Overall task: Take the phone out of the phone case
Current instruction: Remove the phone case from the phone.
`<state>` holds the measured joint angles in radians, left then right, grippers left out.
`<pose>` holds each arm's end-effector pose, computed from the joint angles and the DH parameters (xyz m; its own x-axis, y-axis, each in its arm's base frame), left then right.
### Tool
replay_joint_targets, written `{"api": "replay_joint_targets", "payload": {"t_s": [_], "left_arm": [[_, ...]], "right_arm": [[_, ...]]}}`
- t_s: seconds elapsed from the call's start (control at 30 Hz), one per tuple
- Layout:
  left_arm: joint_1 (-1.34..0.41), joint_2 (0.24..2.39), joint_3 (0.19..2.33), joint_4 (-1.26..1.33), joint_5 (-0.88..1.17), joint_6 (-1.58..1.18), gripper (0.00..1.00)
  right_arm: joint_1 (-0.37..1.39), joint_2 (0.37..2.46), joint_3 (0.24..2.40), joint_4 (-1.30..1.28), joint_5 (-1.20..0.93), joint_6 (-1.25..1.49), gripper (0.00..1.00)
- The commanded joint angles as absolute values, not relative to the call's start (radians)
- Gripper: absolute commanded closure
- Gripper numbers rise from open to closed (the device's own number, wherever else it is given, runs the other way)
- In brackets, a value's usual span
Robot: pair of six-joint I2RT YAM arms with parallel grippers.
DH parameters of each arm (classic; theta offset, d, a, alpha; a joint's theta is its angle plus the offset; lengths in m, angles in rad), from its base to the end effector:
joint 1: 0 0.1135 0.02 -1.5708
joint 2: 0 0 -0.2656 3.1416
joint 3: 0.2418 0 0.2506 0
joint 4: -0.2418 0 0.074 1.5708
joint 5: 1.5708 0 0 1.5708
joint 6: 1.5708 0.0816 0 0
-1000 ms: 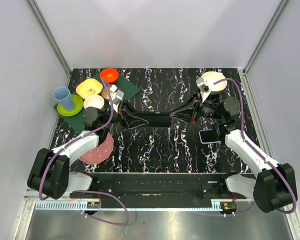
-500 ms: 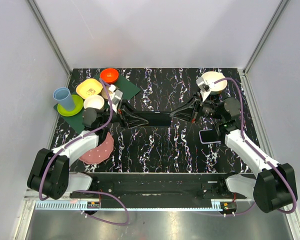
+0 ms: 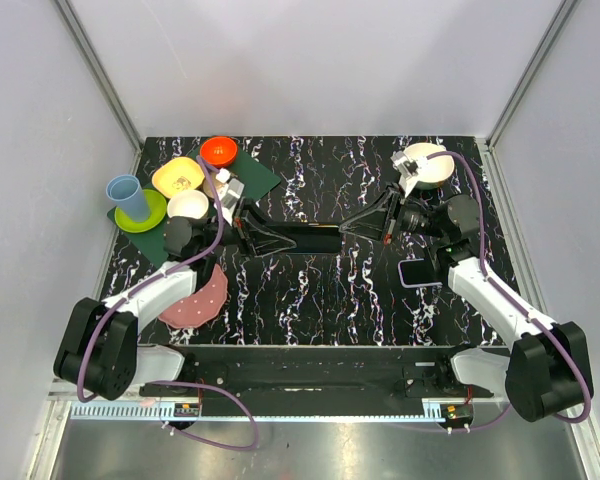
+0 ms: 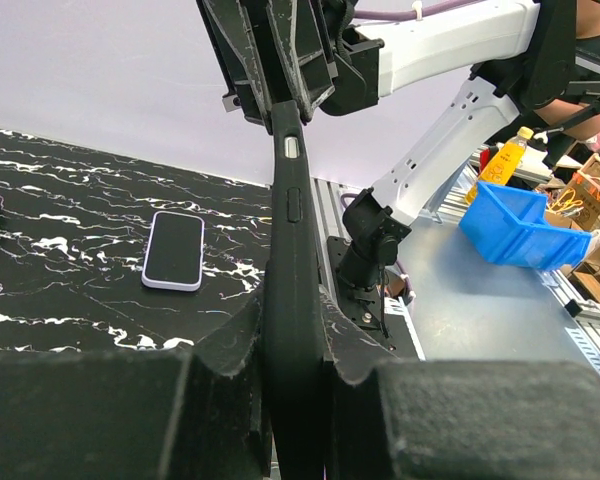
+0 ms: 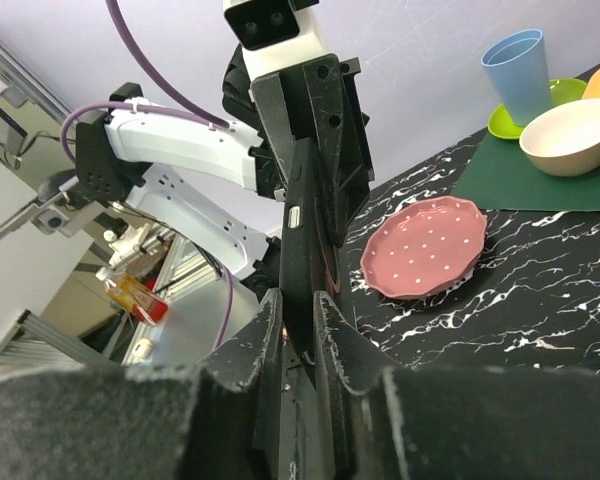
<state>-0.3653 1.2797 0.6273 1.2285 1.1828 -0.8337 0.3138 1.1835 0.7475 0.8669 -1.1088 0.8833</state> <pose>0.2172 -0.1640 0.3250 -0.2949 -0.1871 -0.9370 0.9549 -0.0930 -0.2820 0.2303 0.1515 0.3572 -0.4521 0.2155 -0.8656 -0.8853 0.0101 0.4649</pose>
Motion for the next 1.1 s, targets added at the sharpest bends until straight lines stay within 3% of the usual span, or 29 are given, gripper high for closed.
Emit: {"api": "replay_joint_targets", "payload": {"t_s": [0.0, 1.07], "left_arm": [[-0.367, 1.227, 0.627, 1.454, 1.203, -0.83, 1.0], [-0.38, 1.195, 0.623, 1.479, 1.229, -0.821, 1.0]], "right_arm": [[0.299, 1.18, 0.778, 0.87, -1.036, 0.977, 0.96], [0.265, 1.195, 0.75, 0.907, -0.953, 1.18, 0.9]]}}
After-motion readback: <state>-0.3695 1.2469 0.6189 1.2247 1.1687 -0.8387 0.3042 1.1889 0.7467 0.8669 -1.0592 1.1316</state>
